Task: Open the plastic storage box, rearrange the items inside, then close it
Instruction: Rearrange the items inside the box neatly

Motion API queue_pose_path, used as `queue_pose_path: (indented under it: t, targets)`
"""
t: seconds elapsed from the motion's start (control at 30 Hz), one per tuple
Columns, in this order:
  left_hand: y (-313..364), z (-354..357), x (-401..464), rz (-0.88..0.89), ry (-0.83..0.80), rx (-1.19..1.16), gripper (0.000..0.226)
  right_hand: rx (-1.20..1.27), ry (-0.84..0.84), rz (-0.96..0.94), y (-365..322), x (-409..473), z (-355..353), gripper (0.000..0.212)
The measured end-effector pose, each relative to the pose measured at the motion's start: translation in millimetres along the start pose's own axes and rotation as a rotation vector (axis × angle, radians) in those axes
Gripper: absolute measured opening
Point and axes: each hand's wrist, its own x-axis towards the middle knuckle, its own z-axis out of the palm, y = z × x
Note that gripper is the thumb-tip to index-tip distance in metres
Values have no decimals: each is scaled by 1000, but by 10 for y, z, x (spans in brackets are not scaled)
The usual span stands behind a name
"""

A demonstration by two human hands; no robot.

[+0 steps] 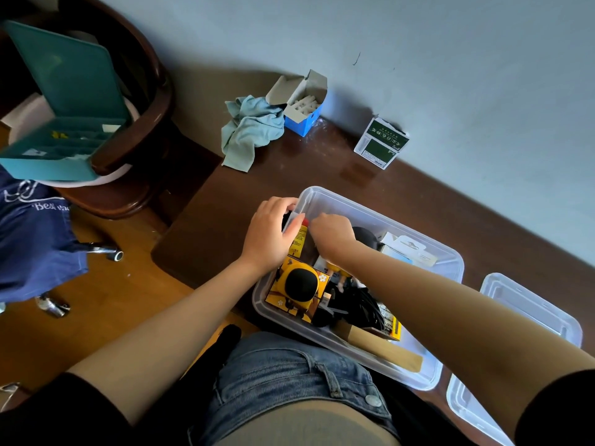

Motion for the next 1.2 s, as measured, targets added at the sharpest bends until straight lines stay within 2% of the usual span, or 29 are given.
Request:
queue_pose_path:
  t: [0.13,0.3,0.4,0.63,0.83,1.03,1.2]
  targets:
    - [-3,8,-3,4,2,-3,29,41,63,26,-11,4,49,13]
    - [-6,0,-1,-1,-4,-7,29,229,26,80,-89,36,47,20]
    - [3,0,-4,-6,-8,-12,29,128,-18,58,-124,88,14,22]
    - [6,-6,-3,-12,-9,-13,27,-266,-102,31,-153,70,87,11]
    - [14,-13,0,-24,-12,-15,27,-121,-57,143,-115,71,141,23]
    - [17,-11,-2,-20,-18,-2,27,-227,-32,67,-129,42,193,50]
    - [18,-8,-1,-22,-12,-9,26,-229,-13,33,-101,69,165,43]
